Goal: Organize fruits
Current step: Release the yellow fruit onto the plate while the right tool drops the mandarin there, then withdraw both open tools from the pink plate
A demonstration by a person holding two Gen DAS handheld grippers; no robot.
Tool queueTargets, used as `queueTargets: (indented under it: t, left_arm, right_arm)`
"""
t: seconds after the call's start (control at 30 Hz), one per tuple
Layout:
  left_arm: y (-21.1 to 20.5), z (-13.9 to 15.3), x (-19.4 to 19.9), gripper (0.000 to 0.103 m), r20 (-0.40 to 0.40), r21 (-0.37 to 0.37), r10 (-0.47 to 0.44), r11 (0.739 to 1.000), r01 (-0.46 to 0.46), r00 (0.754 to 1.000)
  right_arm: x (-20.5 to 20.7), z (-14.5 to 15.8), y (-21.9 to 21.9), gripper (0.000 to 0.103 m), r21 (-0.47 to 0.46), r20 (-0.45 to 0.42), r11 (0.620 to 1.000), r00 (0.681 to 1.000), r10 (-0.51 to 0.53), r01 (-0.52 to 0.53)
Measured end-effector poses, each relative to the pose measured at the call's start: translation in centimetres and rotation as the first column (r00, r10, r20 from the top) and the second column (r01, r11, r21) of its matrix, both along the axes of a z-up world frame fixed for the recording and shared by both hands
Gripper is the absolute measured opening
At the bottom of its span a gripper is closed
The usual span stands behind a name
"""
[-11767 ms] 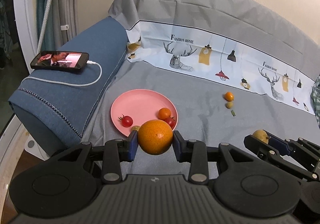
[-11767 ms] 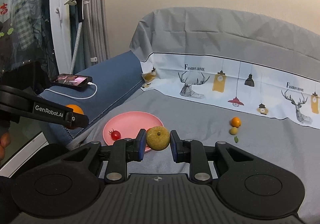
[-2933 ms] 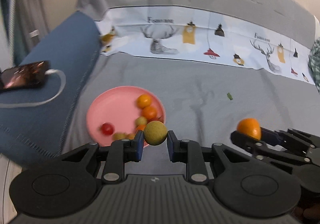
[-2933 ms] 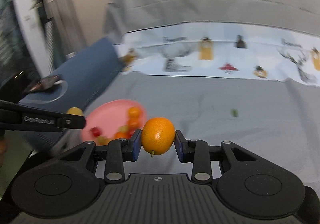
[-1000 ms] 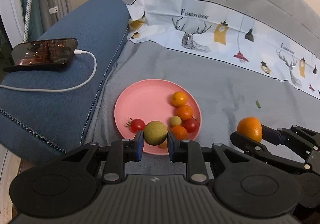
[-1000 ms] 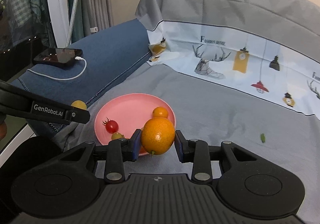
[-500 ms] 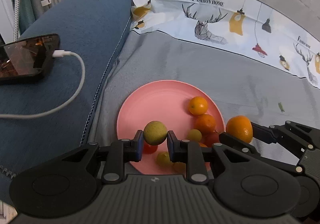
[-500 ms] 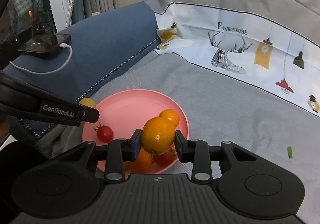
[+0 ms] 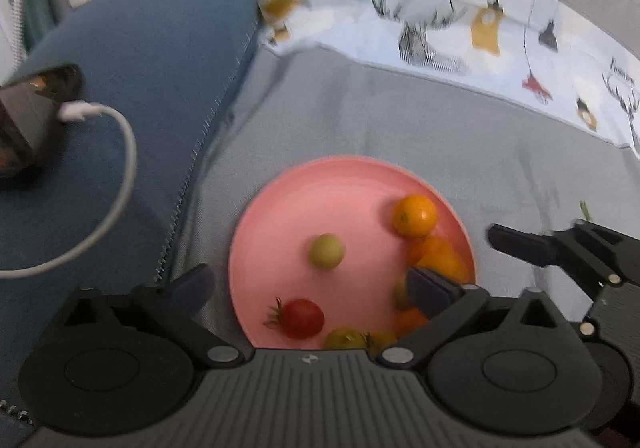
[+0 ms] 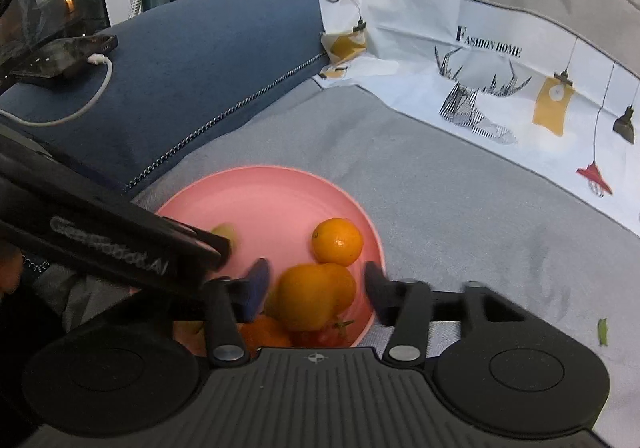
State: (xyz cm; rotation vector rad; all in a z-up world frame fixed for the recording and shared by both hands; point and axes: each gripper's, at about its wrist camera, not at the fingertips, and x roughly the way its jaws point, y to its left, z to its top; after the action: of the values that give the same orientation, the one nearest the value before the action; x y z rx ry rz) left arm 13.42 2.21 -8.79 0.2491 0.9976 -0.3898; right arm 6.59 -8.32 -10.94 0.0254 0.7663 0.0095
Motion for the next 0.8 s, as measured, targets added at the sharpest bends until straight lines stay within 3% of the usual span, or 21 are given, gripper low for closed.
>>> queueTargets:
  t: [0.17, 0.47, 0.8]
  left_arm:
    - [0.3, 0.4, -1.7, 0.103, -0.028, 0.037, -0.018, 0.999, 0.019, 0.999]
    - [2.3, 3.5, -7.8, 0.103, -0.026, 0.005, 0.014, 1.000, -0.014, 1.000]
    - [4.1, 6.2, -13.9, 0.103, 0.054, 0.005, 0.041, 0.999, -0.041, 0.998]
  right_arm:
    - [-2.8, 1.2, -0.1, 0.085, -0.019, -0.002, 1.000, 1.000, -0.023, 0.023]
    - [-9.8, 3.9, 0.5, 0.090, 0.054, -0.016, 0.980, 0.982, -0.189, 0.190]
    - [-15.5, 6.6, 3.5, 0.100, -0.060, 0.081, 0.984, 0.984, -0.162, 0.167]
